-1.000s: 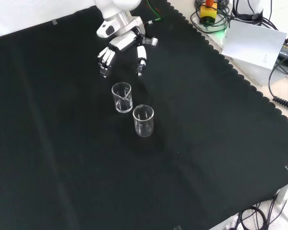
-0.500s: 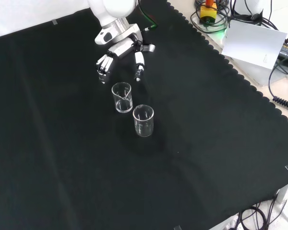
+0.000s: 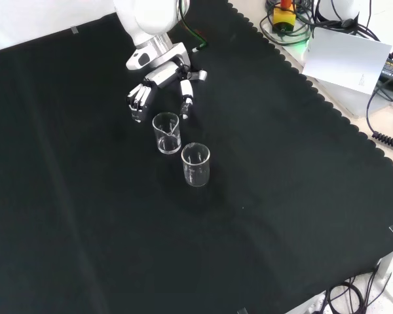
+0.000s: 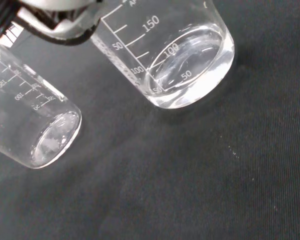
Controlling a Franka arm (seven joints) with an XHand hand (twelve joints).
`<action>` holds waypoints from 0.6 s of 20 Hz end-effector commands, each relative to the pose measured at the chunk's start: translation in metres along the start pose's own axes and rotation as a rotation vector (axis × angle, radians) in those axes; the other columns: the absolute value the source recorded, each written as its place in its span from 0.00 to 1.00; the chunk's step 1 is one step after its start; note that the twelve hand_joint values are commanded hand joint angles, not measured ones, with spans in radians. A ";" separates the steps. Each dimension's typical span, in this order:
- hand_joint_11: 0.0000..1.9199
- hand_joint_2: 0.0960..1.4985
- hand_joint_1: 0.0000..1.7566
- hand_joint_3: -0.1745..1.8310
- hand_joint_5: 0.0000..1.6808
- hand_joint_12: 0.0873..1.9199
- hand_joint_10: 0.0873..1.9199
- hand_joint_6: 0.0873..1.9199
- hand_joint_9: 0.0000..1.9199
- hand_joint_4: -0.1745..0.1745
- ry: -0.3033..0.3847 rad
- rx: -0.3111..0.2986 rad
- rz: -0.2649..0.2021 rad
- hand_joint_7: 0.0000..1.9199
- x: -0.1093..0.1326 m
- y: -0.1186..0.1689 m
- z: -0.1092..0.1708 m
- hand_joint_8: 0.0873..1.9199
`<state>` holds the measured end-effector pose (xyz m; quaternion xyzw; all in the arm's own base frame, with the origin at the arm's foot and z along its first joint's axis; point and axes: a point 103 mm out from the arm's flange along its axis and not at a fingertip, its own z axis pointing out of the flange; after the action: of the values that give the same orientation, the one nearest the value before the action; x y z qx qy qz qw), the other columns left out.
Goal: Pick up the beaker on the right.
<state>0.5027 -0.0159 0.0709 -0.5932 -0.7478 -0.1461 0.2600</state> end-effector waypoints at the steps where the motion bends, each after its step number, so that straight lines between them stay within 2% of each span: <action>1: 0.02 0.34 0.46 0.33 0.30 0.72 0.29 0.00 0.22 0.41 0.038 -0.005 -0.027 0.16 -0.005 0.006 0.006 0.31; 12: 0.02 0.33 0.47 0.33 0.32 0.71 0.29 0.00 0.22 0.42 0.081 -0.010 -0.065 0.16 -0.005 0.020 0.028 0.31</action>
<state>0.5150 -0.0059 0.0501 -0.5677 -0.7545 -0.1761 0.2783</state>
